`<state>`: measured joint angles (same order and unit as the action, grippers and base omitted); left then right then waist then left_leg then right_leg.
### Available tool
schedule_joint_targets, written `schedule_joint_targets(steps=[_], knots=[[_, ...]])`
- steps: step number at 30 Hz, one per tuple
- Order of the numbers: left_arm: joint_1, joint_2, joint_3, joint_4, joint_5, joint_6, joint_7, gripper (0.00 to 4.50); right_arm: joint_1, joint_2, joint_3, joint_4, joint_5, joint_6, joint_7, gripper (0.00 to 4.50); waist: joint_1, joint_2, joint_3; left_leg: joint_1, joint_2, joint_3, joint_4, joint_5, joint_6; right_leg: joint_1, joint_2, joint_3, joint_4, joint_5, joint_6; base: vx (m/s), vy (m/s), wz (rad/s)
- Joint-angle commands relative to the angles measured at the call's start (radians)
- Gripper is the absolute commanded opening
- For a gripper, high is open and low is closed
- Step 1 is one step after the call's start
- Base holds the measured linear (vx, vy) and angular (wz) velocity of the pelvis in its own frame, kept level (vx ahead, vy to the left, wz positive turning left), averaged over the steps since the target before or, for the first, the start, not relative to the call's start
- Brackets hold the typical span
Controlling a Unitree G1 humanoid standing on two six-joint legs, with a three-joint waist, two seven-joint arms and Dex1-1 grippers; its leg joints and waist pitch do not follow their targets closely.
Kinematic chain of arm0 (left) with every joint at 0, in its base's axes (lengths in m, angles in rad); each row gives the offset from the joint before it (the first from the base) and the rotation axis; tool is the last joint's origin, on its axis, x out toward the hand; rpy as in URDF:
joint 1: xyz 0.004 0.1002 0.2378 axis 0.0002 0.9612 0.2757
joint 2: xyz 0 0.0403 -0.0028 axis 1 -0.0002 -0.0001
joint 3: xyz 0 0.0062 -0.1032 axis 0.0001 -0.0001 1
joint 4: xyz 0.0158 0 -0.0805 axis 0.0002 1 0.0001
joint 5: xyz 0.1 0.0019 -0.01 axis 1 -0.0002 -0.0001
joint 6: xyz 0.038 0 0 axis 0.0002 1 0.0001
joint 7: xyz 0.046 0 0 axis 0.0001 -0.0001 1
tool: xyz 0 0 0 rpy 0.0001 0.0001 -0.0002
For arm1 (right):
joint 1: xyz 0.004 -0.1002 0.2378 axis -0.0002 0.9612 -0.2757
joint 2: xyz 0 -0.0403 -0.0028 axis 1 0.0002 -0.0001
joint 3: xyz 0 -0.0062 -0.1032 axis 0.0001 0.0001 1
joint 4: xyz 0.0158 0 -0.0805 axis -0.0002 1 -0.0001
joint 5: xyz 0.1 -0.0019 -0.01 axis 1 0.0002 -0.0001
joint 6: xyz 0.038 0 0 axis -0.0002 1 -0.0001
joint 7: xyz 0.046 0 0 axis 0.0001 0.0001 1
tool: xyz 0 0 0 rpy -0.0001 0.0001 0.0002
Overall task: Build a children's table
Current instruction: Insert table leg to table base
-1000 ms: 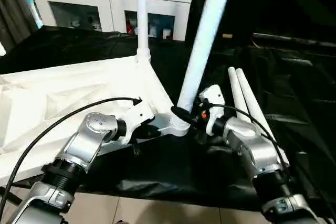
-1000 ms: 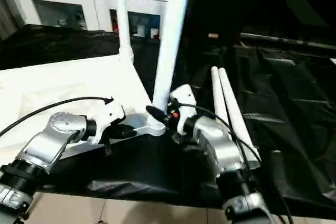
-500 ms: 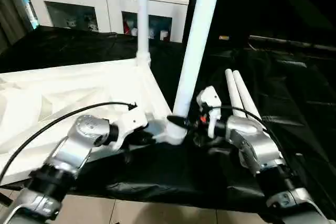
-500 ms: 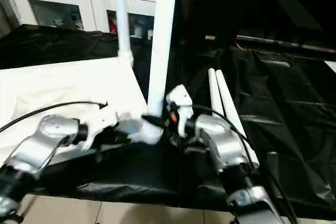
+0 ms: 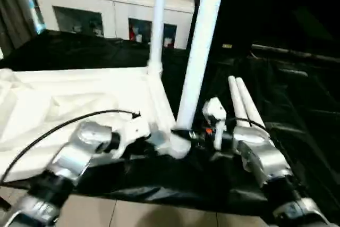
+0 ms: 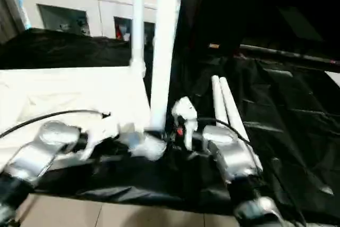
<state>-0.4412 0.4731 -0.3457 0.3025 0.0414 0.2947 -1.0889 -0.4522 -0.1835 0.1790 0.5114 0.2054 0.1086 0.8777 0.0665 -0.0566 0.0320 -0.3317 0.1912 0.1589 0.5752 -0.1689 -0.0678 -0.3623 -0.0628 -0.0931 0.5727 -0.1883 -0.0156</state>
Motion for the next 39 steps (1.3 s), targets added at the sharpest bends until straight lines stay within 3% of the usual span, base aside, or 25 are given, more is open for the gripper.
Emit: schedule_joint_targets(steps=[1, 2, 3, 4, 5, 6, 7, 8, 9, 10, 11, 12, 13, 14, 15, 16, 17, 20, 22, 24, 28, 33, 36, 39], knots=[[-0.040, -0.043, -0.005, -0.014, -0.010, 0.005, 0.023, 0.00, 0.027, -0.006, 0.002, 0.145, -0.100, 0.037, -0.144, 1.88, -0.022, 0.027, -0.020, 0.034, 0.043, -0.045, -0.085, -0.689, -0.063, -0.007, -0.084, 0.007, -0.125, -0.705, -0.021, 0.000, 0.000, 0.00], [-0.057, -0.060, 0.006, 0.009, -0.005, 0.030, 0.059, 0.00, 0.014, 0.011, -0.022, 0.174, -0.100, 0.039, -0.214, 1.88, -0.033, 0.040, -0.016, 0.024, 0.055, -0.058, -0.105, -0.756, -0.073, 0.013, -0.079, -0.010, -0.117, -0.637, -0.027, 0.000, 0.000, 0.00], [-0.086, -0.084, 0.020, 0.045, 0.008, 0.061, 0.113, 0.00, -0.007, 0.036, -0.053, 0.214, -0.094, 0.039, -0.303, 1.88, -0.038, 0.052, -0.014, 0.005, 0.071, -0.065, -0.141, -0.851, -0.082, 0.038, -0.064, -0.020, -0.077, -0.522, -0.050, -0.054, 0.044, -0.13], [-0.106, -0.099, 0.026, 0.071, 0.019, 0.083, 0.152, 0.00, -0.023, 0.053, -0.070, 0.243, -0.091, 0.035, -0.362, 1.88, -0.032, 0.051, -0.016, -0.017, 0.083, -0.067, -0.162, -0.877, -0.087, 0.062, -0.063, -0.006, -0.020, -0.440, -0.064, -0.102, 0.012, -0.01], [-0.129, -0.118, 0.035, 0.100, 0.030, 0.100, 0.195, 0.00, -0.047, 0.073, -0.083, 0.286, -0.092, 0.025, -0.433, 1.88, 0.007, 0.063, -0.011, -0.071, 0.090, -0.028, -0.229, -0.962, -0.101, 0.091, -0.034, -0.002, 0.105, -0.303, -0.082, -0.102, 0.012, -0.01], [-0.149, -0.138, 0.044, 0.128, 0.038, 0.120, 0.235, 0.00, -0.074, 0.092, -0.096, 0.332, -0.095, 0.015, -0.512, 1.88, 0.030, 0.028, -0.011, -0.035, 0.069, 0.023, -0.220, -0.874, -0.073, 0.045, -0.031, 0.049, 0.118, -0.374, -0.067, -0.093, -0.051, 0.21], [-0.149, -0.138, 0.044, 0.128, 0.038, 0.120, 0.235, 0.00, -0.074, 0.092, -0.096, 0.332, -0.095, 0.015, -0.512, 1.88, 0.018, -0.017, -0.017, 0.030, 0.037, 0.018, -0.120, -0.745, -0.075, -0.031, -0.065, 0.082, 0.009, -0.648, -0.033, 0.017, -0.116, 0.13], [-0.165, -0.152, 0.050, 0.146, 0.047, 0.142, 0.268, 0.00, -0.104, 0.115, -0.111, 0.379, -0.093, 0.000, -0.588, 1.88, 0.011, -0.034, -0.005, 0.097, -0.016, 0.003, 0.116, -0.353, -0.023, -0.130, -0.166, 0.090, -0.168, -1.127, 0.010, 0.017, -0.116, 0.13], [-0.180, -0.166, 0.056, 0.162, 0.056, 0.166, 0.300, 0.00, -0.135, 0.139, -0.127, 0.426, -0.088, -0.017, -0.663, 1.88, 0.019, -0.022, -0.024, -0.066, 0.005, -0.051, 0.053, -0.148, -0.013, 0.051, -0.210, 0.122, -0.083, -0.970, 0.002, 0.106, -0.050, -0.44], [-0.193, -0.174, 0.060, 0.170, 0.064, 0.191, 0.324, 0.00, -0.161, 0.159, -0.140, 0.463, -0.088, -0.031, -0.725, 1.88, 0.041, 0.006, -0.033, -0.050, 0.026, -0.053, -0.009, -0.134, -0.044, 0.054, -0.179, 0.107, -0.067, -0.809, -0.018, 0.054, 0.019, -0.33], [-0.201, -0.177, 0.060, 0.172, 0.073, 0.211, 0.341, 0.00, -0.179, 0.176, -0.148, 0.488, -0.084, -0.042, -0.758, 1.88, 0.025, 0.042, -0.049, 0.003, 0.045, -0.051, -0.052, -0.130, -0.091, 0.000, -0.094, 0.064, -0.010, -0.337, -0.084, 0.054, 0.019, -0.33], [-0.205, -0.178, 0.060, 0.169, 0.077, 0.227, 0.347, 0.00, -0.193, 0.191, -0.154, 0.502, -0.083, -0.050, -0.788, 1.88, 0.012, 0.039, -0.045, -0.001, 0.043, -0.045, -0.060, -0.161, -0.106, 0.010, -0.073, 0.053, 0.006, -0.092, -0.152, 0.000, 0.000, 0.00], [-0.210, -0.181, 0.062, 0.168, 0.077, 0.245, 0.354, 0.00, -0.207, 0.205, -0.156, 0.518, -0.086, -0.059, -0.817, 1.88, 0.008, 0.035, -0.040, -0.002, 0.040, -0.040, -0.067, -0.227, -0.098, 0.014, -0.073, 0.054, -0.002, -0.111, -0.170, 0.000, 0.000, 0.00], [-0.214, -0.183, 0.062, 0.168, 0.082, 0.257, 0.363, 0.00, -0.220, 0.220, -0.165, 0.531, -0.080, -0.062, -0.835, 1.88, 0.009, 0.046, -0.033, 0.005, 0.032, -0.030, -0.067, -0.365, -0.090, 0.002, -0.083, 0.058, -0.025, -0.262, -0.181, 0.000, 0.000, 0.00], [-0.217, -0.184, 0.062, 0.168, 0.085, 0.263, 0.370, 0.00, -0.228, 0.229, -0.171, 0.539, -0.076, -0.062, -0.846, 1.88, 0.006, 0.036, -0.031, -0.003, 0.028, -0.031, -0.069, -0.407, -0.074, 0.009, -0.089, 0.057, -0.041, -0.392, -0.155, 0.000, 0.000, 0.00], [-0.224, -0.188, 0.062, 0.177, 0.087, 0.270, 0.378, 0.00, -0.240, 0.237, -0.176, 0.557, -0.077, -0.069, -0.868, 1.88, 0.008, 0.036, -0.031, -0.003, 0.026, -0.029, -0.069, -0.408, -0.067, 0.008, -0.092, 0.057, -0.051, -0.445, -0.137, -0.006, -0.051, -0.01], [-0.228, -0.192, 0.061, 0.181, 0.088, 0.276, 0.382, 0.00, -0.250, 0.242, -0.172, 0.570, -0.085, -0.078, -0.883, 1.88, 0.010, 0.037, -0.030, 0.004, 0.027, -0.027, -0.068, -0.405, -0.059, -0.003, -0.096, 0.058, -0.064, -0.509, -0.109, -0.006, -0.051, -0.01], [-0.232, -0.198, 0.063, 0.183, 0.081, 0.287, 0.387, 0.00, -0.279, 0.261, -0.170, 0.603, -0.086, -0.097, -0.913, 1.88, 0.010, 0.035, -0.028, -0.002, 0.027, -0.029, -0.072, -0.388, -0.058, -0.004, -0.097, 0.052, -0.075, -0.581, -0.065, 0.000, 0.000, 0.00], [-0.231, -0.199, 0.061, 0.182, 0.077, 0.288, 0.388, 0.00, -0.289, 0.267, -0.175, 0.620, -0.085, -0.106, -0.918, 1.88, 0.012, 0.033, -0.032, -0.005, 0.030, -0.026, -0.074, -0.346, -0.052, -0.002, -0.095, 0.054, -0.071, -0.532, -0.067, 0.000, 0.000, 0.00], [-0.228, -0.201, 0.057, 0.178, 0.072, 0.290, 0.392, 0.00, -0.302, 0.269, -0.177, 0.643, -0.089, -0.119, -0.924, 1.88, 0.010, 0.039, -0.033, -0.013, 0.034, -0.024, -0.080, -0.304, -0.055, 0.003, -0.092, 0.055, -0.060, -0.436, -0.097, 0.000, 0.000, 0.00], [-0.227, -0.207, 0.057, 0.177, 0.064, 0.280, 0.390, 0.00, -0.321, 0.268, -0.188, 0.661, -0.084, -0.136, -0.912, 1.88, 0.007, 0.039, -0.035, -0.010, 0.036, -0.020, -0.079, -0.294, -0.059, 0.003, -0.090, 0.059, -0.050, -0.348, -0.128, 0.000, 0.000, 0.00], [-0.228, -0.203, 0.058, 0.187, 0.065, 0.262, 0.394, 0.00, -0.335, 0.267, -0.176, 0.679, -0.097, -0.166, -0.878, 1.88, 0.006, 0.036, -0.040, -0.014, 0.035, -0.014, -0.075, -0.225, -0.049, 0.013, -0.089, 0.062, -0.036, -0.225, -0.165, 0.000, 0.000, 0.00], [-0.221, -0.197, 0.055, 0.183, 0.064, 0.251, 0.384, 0.00, -0.334, 0.268, -0.176, 0.678, -0.095, -0.169, -0.857, 1.88, 0.004, 0.037, -0.040, -0.014, 0.036, -0.011, -0.074, -0.206, -0.042, 0.015, -0.087, 0.061, -0.033, -0.187, -0.178, 0.000, 0.000, 0.00], [-0.212, -0.188, 0.051, 0.178, 0.058, 0.240, 0.374, 0.00, -0.332, 0.266, -0.176, 0.683, -0.097, -0.172, -0.840, 1.88, -0.001, 0.035, -0.038, -0.013, 0.036, -0.010, -0.076, -0.221, -0.039, 0.015, -0.088, 0.061, -0.035, -0.210, -0.180, 0.000, 0.000, 0.00]])
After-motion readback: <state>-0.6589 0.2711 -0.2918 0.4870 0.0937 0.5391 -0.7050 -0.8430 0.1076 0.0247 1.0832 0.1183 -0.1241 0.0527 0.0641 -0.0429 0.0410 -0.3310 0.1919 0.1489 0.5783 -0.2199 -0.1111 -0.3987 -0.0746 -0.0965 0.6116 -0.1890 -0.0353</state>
